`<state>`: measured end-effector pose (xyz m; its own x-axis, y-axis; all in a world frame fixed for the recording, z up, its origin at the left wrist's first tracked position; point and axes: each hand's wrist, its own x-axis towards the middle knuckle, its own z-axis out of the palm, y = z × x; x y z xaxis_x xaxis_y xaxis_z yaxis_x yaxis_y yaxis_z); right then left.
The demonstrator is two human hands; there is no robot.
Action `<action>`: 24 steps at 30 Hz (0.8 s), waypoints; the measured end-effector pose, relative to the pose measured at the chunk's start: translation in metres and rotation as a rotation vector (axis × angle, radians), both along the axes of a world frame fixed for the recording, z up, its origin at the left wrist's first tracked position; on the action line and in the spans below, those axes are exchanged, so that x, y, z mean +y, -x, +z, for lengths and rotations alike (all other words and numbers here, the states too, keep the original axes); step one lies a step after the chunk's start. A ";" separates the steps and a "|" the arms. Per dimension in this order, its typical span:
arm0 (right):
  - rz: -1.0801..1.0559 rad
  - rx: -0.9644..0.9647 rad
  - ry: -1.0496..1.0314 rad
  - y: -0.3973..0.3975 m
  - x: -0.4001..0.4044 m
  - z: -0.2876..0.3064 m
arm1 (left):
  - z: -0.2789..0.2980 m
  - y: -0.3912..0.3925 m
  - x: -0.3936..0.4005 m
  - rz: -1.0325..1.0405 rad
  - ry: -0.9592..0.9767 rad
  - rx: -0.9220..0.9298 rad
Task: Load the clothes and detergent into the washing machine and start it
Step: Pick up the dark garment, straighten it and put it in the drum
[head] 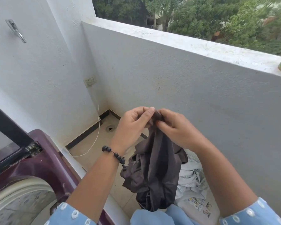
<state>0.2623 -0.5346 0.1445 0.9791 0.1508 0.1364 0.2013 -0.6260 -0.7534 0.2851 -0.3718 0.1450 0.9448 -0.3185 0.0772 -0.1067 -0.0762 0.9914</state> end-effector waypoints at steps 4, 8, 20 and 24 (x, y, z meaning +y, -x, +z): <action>-0.046 -0.014 -0.136 0.000 -0.008 0.010 | -0.004 -0.010 0.009 -0.044 -0.094 -0.093; -0.048 0.012 -0.392 0.003 -0.011 0.025 | -0.026 -0.014 0.007 -0.313 -0.200 0.024; -0.171 -0.128 -0.834 0.037 -0.055 0.081 | -0.084 -0.015 -0.020 -0.292 -0.425 -0.024; -0.210 -0.174 -0.652 0.040 -0.082 0.075 | -0.053 -0.021 -0.034 -0.141 -0.193 -0.094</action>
<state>0.2221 -0.6165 0.2190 0.9342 -0.2052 0.2919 0.2774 -0.0967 -0.9559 0.3066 -0.4059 0.0919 0.8816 -0.4639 0.0872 -0.2204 -0.2411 0.9451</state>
